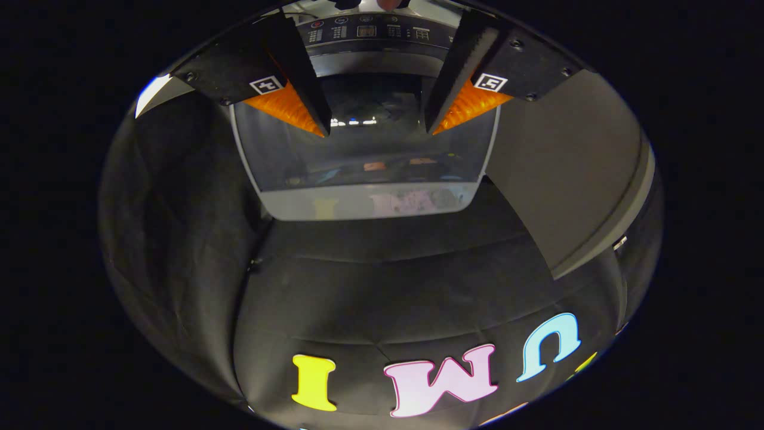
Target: Put the clothes into the washing machine and then close the washing machine lid.
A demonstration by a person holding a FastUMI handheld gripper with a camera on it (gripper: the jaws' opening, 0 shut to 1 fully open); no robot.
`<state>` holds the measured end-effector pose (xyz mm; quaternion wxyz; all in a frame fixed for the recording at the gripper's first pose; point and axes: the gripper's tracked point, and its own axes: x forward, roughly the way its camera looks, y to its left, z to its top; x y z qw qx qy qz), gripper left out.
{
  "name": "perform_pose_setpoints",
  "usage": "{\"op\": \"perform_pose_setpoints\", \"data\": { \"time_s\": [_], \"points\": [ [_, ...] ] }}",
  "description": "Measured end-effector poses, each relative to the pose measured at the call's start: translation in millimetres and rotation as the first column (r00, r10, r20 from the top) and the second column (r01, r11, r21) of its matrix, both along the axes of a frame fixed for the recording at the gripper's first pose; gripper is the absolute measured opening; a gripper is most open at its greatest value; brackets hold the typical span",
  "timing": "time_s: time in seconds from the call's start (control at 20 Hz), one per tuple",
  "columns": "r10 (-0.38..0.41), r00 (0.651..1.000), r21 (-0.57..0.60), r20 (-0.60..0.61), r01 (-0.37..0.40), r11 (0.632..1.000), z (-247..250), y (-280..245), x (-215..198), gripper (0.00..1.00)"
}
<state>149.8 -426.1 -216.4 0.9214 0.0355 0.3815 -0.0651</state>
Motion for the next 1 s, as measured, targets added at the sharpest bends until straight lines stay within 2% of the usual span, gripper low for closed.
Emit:
{"op": "perform_pose_setpoints", "data": {
  "time_s": [0.15,0.55,0.75,1.0],
  "points": [
    [0.003,0.999,-0.024,-0.032,-0.004,1.0,-28,-5,-19,0.99],
    [0.012,1.0,-0.052,-0.021,-0.013,0.999,-21,-6,-22,1.0],
    [0.004,1.0,-0.069,0.019,-0.002,0.998,-2,-10,-18,0.99],
    [-0.008,0.987,-0.032,0.163,0.013,0.999,59,-6,-11,0.99]
  ]
}}
